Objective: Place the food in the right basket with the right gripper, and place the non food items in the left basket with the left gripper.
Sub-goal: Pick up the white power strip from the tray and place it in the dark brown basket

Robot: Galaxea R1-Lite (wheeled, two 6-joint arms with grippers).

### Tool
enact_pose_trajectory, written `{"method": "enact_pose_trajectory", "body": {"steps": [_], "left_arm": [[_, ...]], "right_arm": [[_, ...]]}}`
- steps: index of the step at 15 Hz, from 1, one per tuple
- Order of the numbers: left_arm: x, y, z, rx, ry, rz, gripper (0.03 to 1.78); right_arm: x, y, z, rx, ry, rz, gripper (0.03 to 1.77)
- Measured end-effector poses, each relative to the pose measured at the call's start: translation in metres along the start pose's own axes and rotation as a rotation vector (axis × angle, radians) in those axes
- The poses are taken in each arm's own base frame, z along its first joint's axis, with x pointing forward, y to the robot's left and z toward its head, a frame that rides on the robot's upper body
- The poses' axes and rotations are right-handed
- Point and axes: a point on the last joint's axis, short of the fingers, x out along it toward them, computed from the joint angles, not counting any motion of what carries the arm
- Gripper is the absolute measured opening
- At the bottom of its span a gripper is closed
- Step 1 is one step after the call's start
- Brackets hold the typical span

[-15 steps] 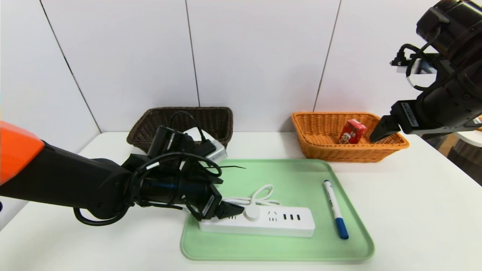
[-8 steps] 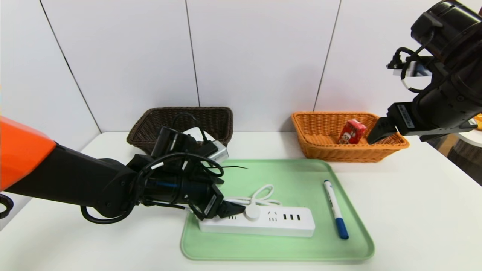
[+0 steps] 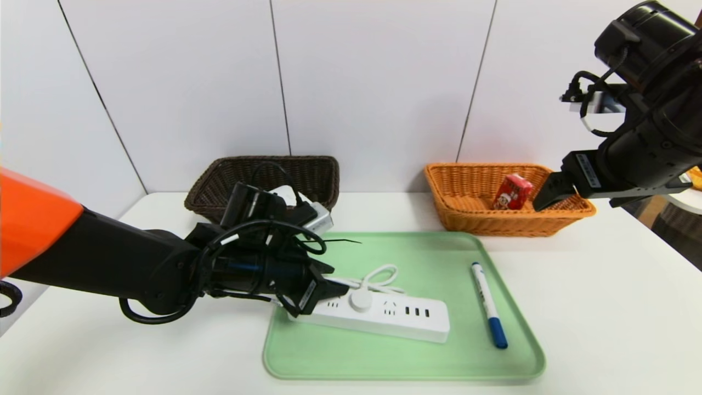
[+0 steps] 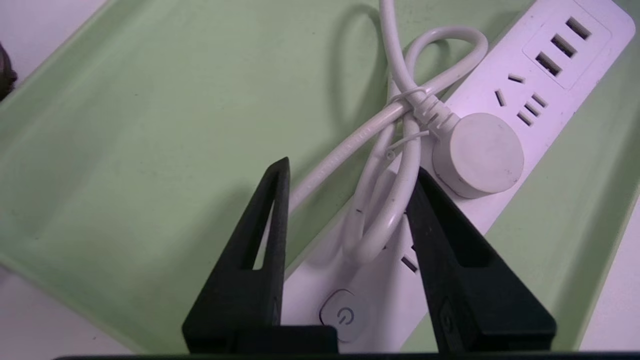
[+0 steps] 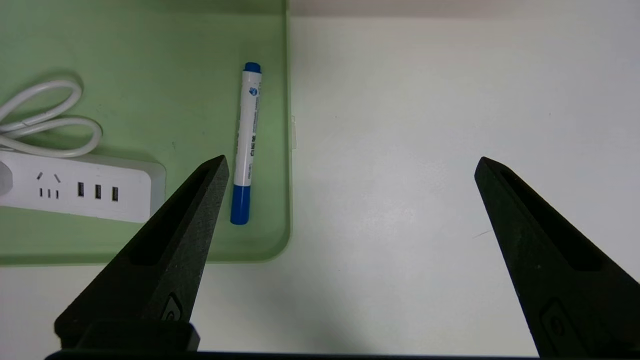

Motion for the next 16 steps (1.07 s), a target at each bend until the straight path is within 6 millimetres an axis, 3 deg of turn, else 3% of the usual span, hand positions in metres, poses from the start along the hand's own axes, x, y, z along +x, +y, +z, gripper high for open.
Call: {"method": "enact_pose_trajectory", "body": {"steps": [1, 2, 3, 10, 16], "left_arm": [[-0.001, 0.002, 0.000, -0.003, -0.003, 0.006, 0.53], [-0.002, 0.004, 0.001, -0.004, -0.007, 0.011, 0.05], [-0.002, 0.005, 0.000, -0.006, -0.007, 0.015, 0.11], [-0.003, 0.006, 0.001, -0.009, -0.009, 0.018, 0.11], [-0.010, 0.002, 0.012, 0.010, -0.055, 0.021, 0.11]], "right_arm": [[0.000, 0.000, 0.000, -0.001, 0.000, 0.000, 1.70], [0.000, 0.000, 0.000, -0.002, 0.000, 0.000, 1.70], [0.000, 0.000, 0.000, -0.002, 0.001, 0.001, 1.70], [0.002, 0.000, 0.001, -0.002, 0.005, -0.001, 1.70], [0.005, 0.001, 0.001, -0.004, 0.016, -0.003, 1.70]]}}
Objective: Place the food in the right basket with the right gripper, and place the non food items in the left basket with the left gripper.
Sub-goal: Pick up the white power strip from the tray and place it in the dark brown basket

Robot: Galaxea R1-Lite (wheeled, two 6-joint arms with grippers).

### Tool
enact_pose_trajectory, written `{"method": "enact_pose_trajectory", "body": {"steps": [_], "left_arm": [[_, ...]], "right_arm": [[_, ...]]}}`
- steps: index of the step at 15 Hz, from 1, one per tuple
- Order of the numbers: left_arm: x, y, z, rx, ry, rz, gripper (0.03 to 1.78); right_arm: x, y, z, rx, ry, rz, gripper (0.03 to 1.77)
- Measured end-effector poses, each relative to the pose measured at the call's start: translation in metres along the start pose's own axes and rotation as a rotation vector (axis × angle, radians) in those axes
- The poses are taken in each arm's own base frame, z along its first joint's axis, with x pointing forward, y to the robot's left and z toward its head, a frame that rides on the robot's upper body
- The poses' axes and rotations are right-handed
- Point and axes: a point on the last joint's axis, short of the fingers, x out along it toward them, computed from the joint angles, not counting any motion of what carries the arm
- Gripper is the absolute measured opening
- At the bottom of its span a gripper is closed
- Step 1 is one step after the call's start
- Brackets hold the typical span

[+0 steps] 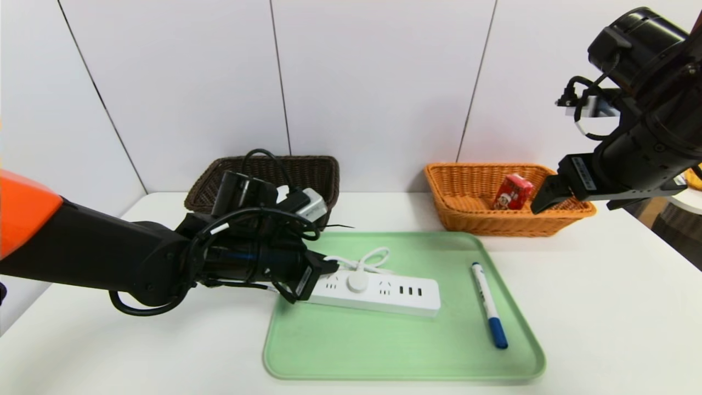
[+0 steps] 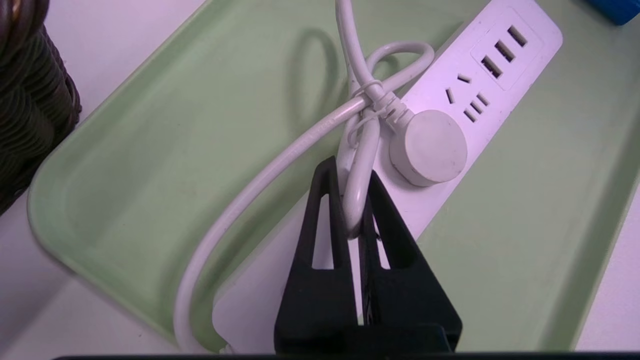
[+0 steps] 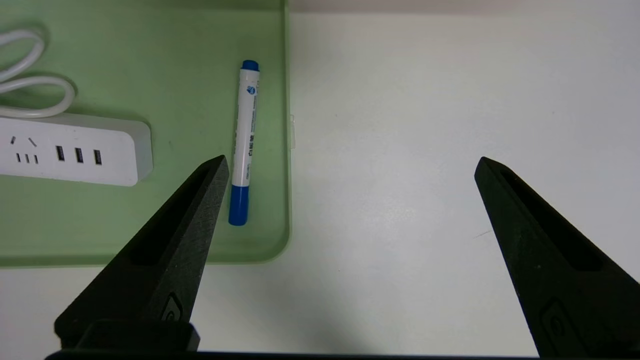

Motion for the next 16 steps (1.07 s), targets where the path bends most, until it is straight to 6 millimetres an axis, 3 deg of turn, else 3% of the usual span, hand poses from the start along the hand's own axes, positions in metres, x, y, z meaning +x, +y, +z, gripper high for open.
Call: {"method": "enact_pose_trajectory", "body": {"steps": [16], "left_arm": [[-0.039, -0.026, 0.033, 0.050, -0.134, -0.001, 0.11]], "right_arm": [[-0.001, 0.001, 0.000, -0.006, -0.002, -0.001, 1.70]]}}
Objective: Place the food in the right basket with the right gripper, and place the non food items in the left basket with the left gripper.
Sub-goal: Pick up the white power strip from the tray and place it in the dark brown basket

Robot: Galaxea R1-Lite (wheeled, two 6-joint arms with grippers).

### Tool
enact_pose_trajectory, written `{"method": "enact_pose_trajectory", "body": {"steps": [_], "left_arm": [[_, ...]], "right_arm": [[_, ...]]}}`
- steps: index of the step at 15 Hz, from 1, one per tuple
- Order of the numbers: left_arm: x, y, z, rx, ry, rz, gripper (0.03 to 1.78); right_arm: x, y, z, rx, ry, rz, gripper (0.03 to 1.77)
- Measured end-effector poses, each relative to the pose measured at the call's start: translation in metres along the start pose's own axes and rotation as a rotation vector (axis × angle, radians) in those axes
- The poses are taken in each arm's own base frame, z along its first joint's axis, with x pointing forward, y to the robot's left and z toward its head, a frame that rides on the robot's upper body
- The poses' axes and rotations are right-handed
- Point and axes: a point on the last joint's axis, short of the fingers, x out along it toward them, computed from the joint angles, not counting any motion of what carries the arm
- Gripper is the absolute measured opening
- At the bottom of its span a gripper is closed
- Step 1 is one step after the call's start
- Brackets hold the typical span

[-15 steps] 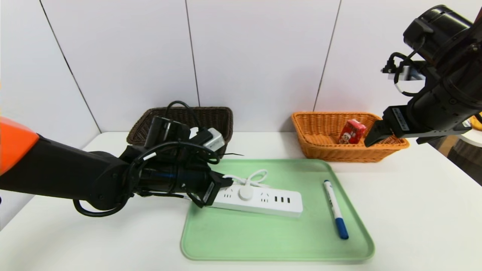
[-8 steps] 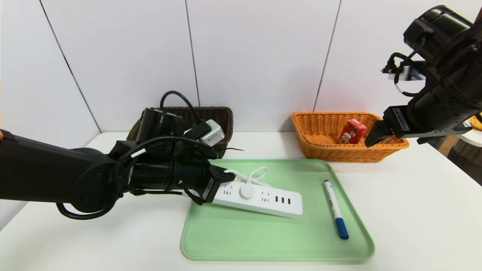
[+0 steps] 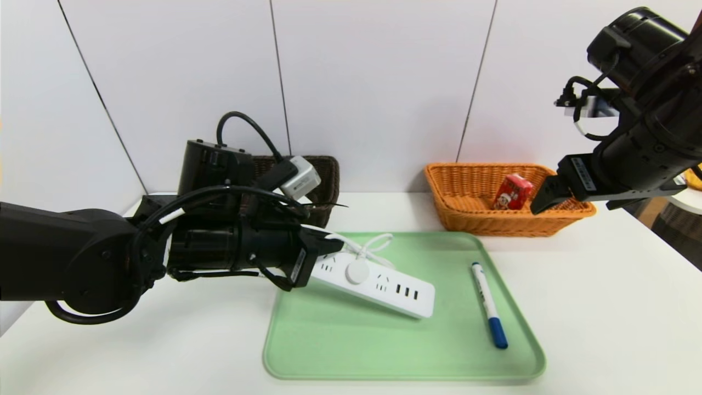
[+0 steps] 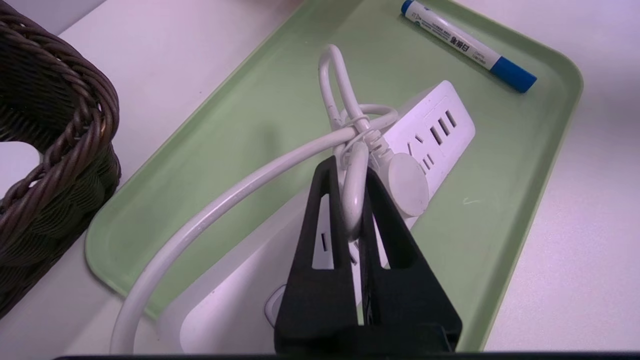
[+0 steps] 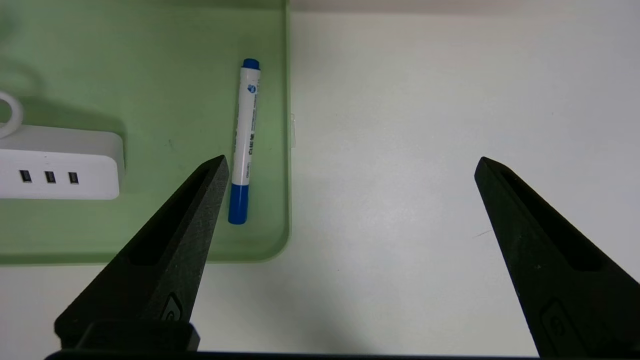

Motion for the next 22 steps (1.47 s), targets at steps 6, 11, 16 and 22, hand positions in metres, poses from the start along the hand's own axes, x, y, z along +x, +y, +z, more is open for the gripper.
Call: {"method": "enact_pose_trajectory", "body": {"steps": [6, 11, 16, 22], "left_arm": [[-0.015, -0.009, 0.020, -0.024, -0.066, 0.035, 0.11], [-0.032, -0.010, 0.044, -0.066, -0.141, 0.131, 0.11], [-0.059, -0.006, 0.073, -0.067, -0.211, 0.289, 0.11], [-0.098, 0.037, 0.089, -0.110, -0.230, 0.471, 0.11]], "right_arm": [[0.000, 0.000, -0.002, 0.001, 0.010, -0.001, 1.70], [-0.001, 0.000, -0.003, -0.002, 0.009, 0.000, 1.70], [-0.003, -0.001, -0.006, -0.005, 0.013, -0.001, 1.70], [-0.013, -0.005, -0.011, 0.008, -0.011, -0.001, 1.70]]}}
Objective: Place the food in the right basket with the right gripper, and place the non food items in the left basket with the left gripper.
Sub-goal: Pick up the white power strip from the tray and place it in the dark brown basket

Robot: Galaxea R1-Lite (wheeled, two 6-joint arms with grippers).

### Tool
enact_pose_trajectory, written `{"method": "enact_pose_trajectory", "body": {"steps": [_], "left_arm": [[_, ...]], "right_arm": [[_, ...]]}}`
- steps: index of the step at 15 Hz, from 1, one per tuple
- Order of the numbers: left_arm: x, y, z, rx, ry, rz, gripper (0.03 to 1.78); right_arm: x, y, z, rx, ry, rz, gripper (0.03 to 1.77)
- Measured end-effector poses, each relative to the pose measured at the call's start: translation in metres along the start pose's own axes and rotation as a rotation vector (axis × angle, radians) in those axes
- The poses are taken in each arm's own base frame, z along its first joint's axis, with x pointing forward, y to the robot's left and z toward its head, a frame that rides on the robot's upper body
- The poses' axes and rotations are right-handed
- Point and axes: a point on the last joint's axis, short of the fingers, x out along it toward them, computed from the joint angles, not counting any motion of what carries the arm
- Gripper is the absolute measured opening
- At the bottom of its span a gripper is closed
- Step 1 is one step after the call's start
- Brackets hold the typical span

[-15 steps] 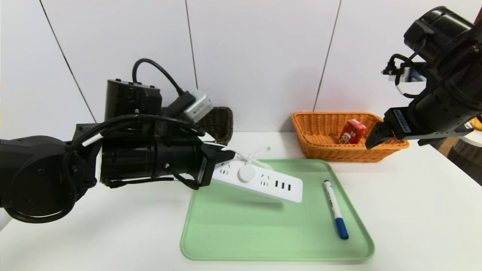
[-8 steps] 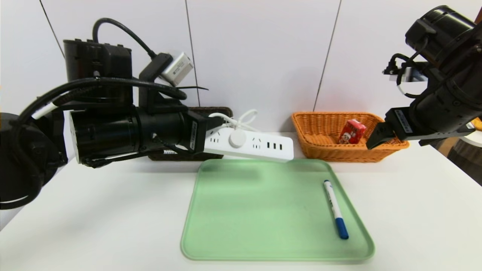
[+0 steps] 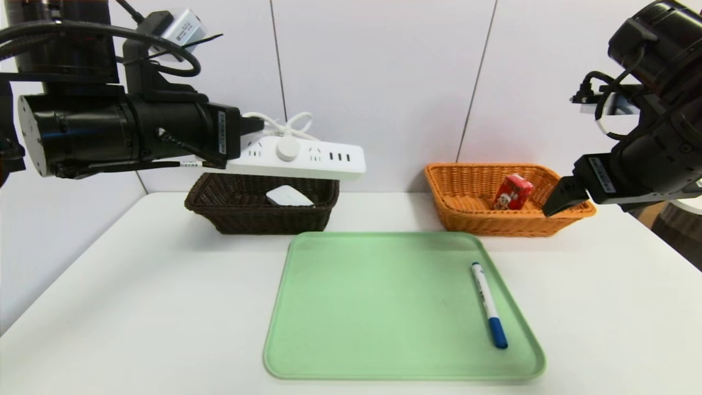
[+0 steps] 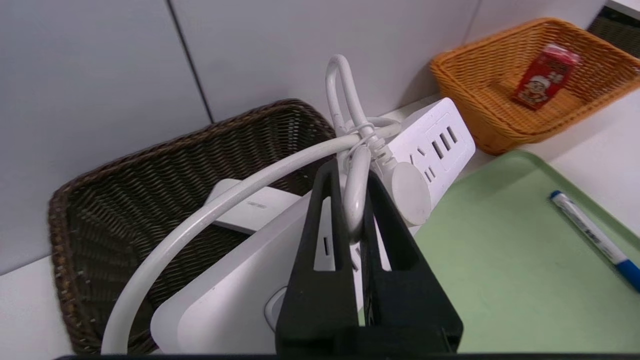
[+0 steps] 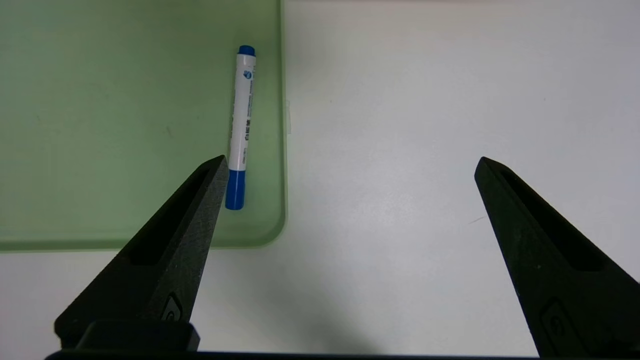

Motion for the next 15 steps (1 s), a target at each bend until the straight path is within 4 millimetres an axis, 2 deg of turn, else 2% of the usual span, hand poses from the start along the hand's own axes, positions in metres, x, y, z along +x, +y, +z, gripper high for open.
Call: {"method": "enact_pose_trajectory", "body": {"steps": [6, 11, 15], "left_arm": [[0.010, 0.049, -0.005, -0.027, 0.022, 0.151, 0.11], [0.026, 0.065, -0.016, -0.027, 0.069, 0.182, 0.11], [0.036, 0.077, -0.025, -0.016, 0.101, 0.204, 0.11]], "right_arm": [[-0.012, -0.006, -0.009, 0.001, -0.019, -0.005, 1.70], [-0.016, -0.017, -0.014, 0.023, -0.016, -0.014, 1.70], [-0.023, -0.022, -0.013, -0.038, -0.045, -0.016, 1.70]]}}
